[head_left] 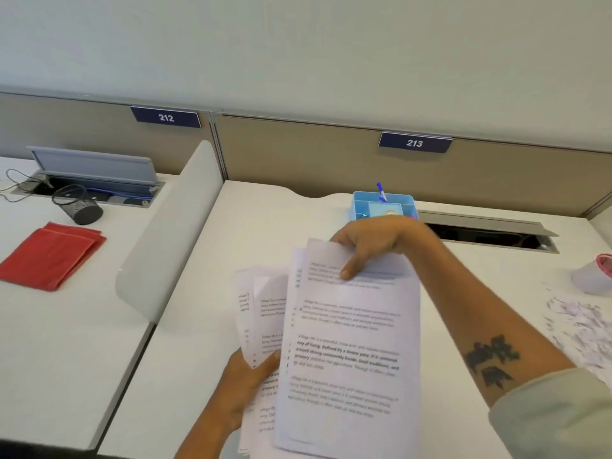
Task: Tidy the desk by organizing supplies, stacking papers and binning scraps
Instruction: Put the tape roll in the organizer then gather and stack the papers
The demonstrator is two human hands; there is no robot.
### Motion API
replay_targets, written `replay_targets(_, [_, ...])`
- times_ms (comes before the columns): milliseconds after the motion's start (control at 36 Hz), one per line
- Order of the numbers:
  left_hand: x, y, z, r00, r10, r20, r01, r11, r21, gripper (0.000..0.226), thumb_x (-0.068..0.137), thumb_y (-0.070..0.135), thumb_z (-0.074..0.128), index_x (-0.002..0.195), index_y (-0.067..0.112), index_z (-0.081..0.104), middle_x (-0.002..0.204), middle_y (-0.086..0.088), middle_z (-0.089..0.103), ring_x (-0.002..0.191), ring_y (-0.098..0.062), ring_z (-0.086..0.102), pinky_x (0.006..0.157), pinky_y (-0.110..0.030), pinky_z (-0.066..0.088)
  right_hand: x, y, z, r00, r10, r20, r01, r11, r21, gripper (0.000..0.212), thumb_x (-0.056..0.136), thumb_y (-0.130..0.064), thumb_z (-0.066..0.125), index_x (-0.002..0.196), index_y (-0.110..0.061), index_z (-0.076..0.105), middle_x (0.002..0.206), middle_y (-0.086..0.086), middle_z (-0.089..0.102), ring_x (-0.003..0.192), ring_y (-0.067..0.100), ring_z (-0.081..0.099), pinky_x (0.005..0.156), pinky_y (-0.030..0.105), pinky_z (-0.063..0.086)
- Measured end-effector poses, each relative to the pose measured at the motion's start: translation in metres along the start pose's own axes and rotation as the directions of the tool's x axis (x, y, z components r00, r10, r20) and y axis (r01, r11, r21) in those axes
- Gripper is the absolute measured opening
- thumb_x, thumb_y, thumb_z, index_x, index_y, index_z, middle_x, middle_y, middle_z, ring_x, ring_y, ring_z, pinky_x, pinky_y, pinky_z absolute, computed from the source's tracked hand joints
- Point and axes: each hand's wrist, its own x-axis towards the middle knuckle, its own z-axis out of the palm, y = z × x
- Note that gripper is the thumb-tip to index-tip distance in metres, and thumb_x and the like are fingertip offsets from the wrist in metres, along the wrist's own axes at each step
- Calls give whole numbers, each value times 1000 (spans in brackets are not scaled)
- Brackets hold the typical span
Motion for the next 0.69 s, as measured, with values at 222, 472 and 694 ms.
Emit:
replay_targets(222, [-6, -4, 15, 996, -47, 80, 45, 998, 34, 30, 93, 17, 84, 120, 5, 80, 116, -28, 80, 108, -45, 79, 82, -48, 65, 46, -5, 44, 999, -13, -47, 12, 999, -34, 60, 78, -46, 87, 129, -32, 58, 117, -10, 64, 105, 12, 64, 96, 36, 55])
replay_targets(472, [-10, -3, 6, 998, -51, 36, 51, 999, -7, 50, 79, 25, 92, 124, 8, 79, 121, -28, 79, 114, -49, 76, 100, -72, 59, 20, 35, 99, 684, 280, -674, 120, 868, 482, 67, 86, -55, 77, 143, -30, 51, 130, -11, 58, 113, 9, 59, 87, 25, 48])
replay_targets(694, [-7, -2, 0, 997, -71, -18, 70, 996, -54, 47, 77, 28, 91, 119, 11, 81, 114, -29, 80, 106, -49, 78, 90, -62, 64, -10, 40, 195, 780, 532, -328, 160, 336, 928, 77, 88, -60, 70, 152, -35, 35, 142, -16, 43, 129, 9, 48, 109, 38, 43])
